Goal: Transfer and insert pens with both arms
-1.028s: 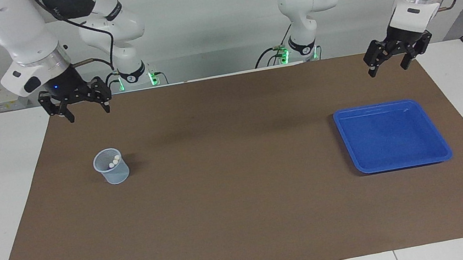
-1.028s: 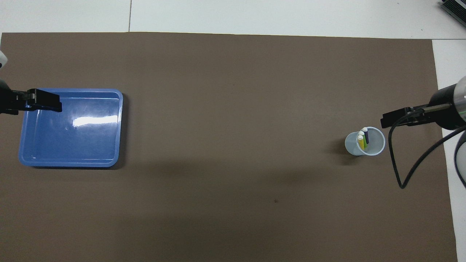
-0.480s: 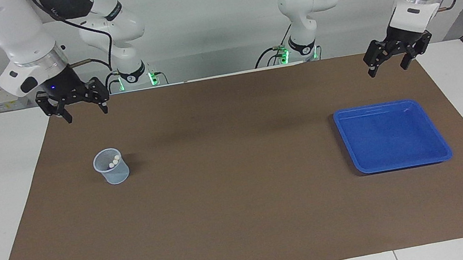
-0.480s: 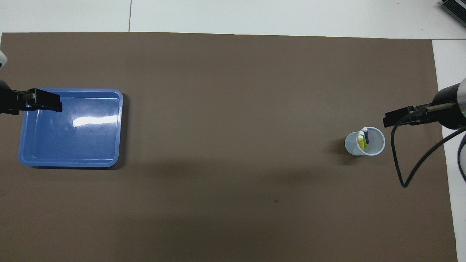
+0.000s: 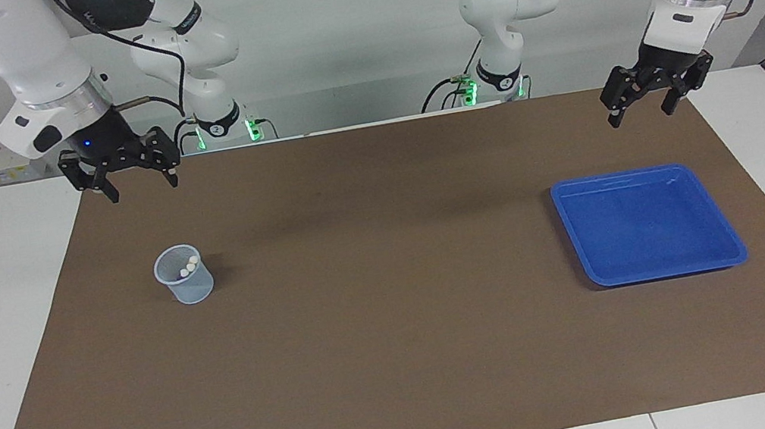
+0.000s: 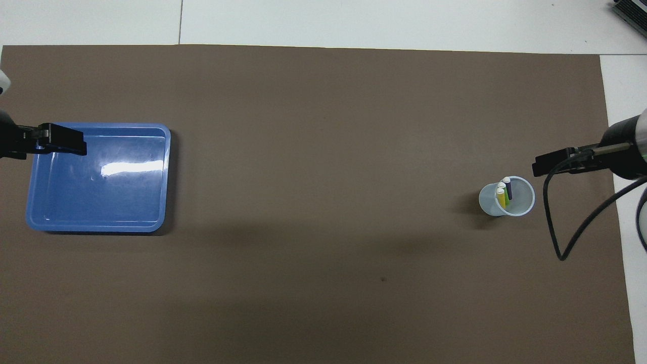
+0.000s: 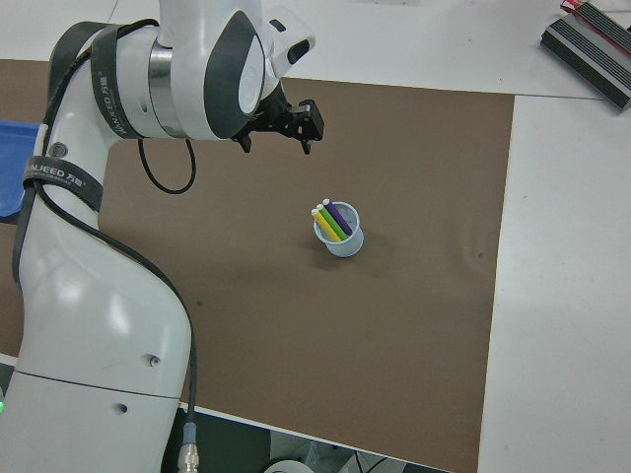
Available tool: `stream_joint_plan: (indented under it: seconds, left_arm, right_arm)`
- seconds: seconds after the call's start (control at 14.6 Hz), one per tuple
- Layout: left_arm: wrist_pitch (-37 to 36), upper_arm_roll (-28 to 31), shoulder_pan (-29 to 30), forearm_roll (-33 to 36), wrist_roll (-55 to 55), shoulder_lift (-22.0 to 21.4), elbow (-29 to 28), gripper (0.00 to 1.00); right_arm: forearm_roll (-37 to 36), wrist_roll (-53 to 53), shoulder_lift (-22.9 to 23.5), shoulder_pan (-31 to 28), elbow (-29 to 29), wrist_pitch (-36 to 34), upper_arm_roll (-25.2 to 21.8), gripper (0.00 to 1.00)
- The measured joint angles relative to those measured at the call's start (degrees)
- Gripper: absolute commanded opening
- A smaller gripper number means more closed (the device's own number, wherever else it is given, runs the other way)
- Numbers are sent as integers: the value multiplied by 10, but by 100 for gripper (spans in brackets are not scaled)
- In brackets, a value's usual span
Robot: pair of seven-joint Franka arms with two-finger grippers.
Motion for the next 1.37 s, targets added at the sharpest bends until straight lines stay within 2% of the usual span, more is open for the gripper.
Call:
stream_joint_plan:
  seconds: [0.34, 1.37]
  left_arm:
    - [-1, 0, 0, 0, 0, 1, 0, 100]
    - [-4, 0, 0, -1, 0, 2, 0, 100]
  right_arm:
    - [0, 0, -16, 0, 0, -24, 0, 100]
    - [0, 0, -13, 0, -19, -23, 1, 100]
